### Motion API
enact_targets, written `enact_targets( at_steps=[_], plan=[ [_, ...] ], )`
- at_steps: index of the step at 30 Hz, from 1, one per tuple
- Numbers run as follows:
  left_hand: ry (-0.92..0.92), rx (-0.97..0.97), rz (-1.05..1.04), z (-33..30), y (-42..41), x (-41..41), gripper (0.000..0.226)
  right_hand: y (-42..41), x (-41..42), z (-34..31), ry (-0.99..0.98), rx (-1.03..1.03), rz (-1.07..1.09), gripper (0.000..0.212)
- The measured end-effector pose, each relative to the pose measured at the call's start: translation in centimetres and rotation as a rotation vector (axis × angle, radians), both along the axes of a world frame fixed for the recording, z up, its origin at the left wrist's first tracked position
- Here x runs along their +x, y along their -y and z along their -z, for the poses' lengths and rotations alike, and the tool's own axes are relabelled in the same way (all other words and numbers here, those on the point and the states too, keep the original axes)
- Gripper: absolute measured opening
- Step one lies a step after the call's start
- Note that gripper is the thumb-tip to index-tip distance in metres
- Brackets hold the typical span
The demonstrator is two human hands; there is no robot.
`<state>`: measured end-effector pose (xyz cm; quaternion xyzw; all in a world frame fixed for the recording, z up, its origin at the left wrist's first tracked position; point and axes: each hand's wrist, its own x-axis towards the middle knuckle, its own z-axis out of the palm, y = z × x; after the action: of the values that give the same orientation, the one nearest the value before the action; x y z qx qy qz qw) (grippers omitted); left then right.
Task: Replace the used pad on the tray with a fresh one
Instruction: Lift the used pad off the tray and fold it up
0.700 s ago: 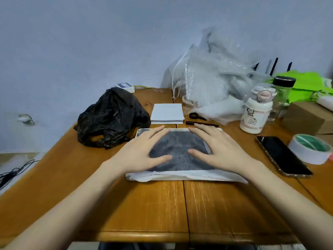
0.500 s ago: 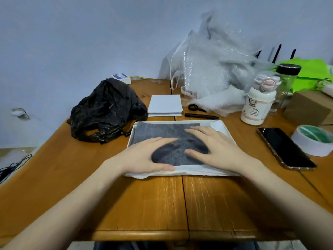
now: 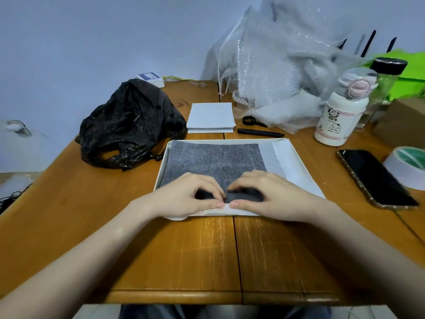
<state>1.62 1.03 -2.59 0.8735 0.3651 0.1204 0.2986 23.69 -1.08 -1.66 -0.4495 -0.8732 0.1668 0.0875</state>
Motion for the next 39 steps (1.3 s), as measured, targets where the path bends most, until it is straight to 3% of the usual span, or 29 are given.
enact_targets(
  at_steps=[7,16,22,28,34,39],
  plan=[
    [0.007,0.080,-0.059,-0.5,-0.4,0.4,0.012,-0.2,-0.2,-0.3,-0.032,-0.013,-0.030,0.038],
    [-0.066,0.427,-0.097,-2.4,-1.4,0.5,0.025,-1.1,0.0,-1.0,-0.040,0.028,0.014,0.013],
    [-0.040,0.399,-0.118,-3.9,-1.7,-0.1,0.043,-2.0,0.2,-1.4,-0.058,0.088,0.098,0.016],
    [-0.123,0.486,-0.150,-4.0,-3.0,-1.7,0.023,-2.8,0.3,-2.0,-0.096,0.131,0.152,0.015],
    [-0.088,0.482,-0.184,-4.0,-3.8,-2.6,0.029,-3.4,0.3,-2.7,-0.077,0.196,0.153,0.014],
    [-0.046,0.372,-0.213,-3.9,-4.0,-2.8,0.043,-3.6,0.3,-3.0,-0.031,0.225,0.119,0.032]
  ],
)
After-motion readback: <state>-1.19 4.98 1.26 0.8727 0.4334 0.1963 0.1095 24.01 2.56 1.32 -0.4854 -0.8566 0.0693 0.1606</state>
